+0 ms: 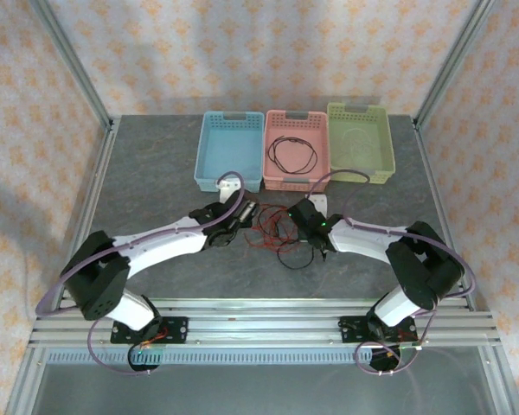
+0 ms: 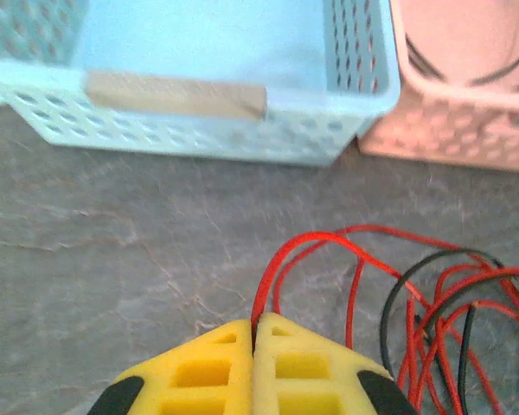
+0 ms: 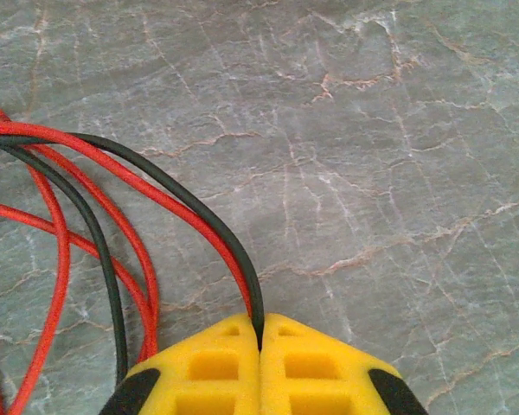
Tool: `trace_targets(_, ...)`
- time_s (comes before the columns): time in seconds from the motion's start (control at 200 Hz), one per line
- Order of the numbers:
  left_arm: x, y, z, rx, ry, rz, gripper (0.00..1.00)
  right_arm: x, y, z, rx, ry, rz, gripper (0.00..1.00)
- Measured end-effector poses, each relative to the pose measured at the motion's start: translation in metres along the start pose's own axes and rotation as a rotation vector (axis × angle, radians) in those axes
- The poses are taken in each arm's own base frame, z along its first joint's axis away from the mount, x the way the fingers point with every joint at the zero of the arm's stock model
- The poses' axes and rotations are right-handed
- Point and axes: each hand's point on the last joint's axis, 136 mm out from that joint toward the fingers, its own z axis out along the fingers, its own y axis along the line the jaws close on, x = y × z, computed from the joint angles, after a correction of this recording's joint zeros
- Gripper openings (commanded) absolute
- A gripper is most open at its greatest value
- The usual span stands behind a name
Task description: Untangle the cables
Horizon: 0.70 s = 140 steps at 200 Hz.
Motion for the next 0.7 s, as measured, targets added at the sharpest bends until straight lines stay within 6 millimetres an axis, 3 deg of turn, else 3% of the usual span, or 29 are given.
trace_targets(0.481,-0.094,0.046,-0.075,0.028,-0.277,-0.121,0.00,0.003,-0.006,-0.001,0.027,0.008,-0.001,0.01)
trace_targets(0.591,-0.109,0.044,-0.091,0.086,-0.313,-0.106,0.00,-0.002,-0.006,-0.007,0.017,-0.006,0.008,0.12)
trace_targets(0.701,-0.126,0.029,-0.110,0.180,-0.349,-0.083,0.00,-0.013,-0.005,-0.020,-0.017,-0.045,0.036,0.34)
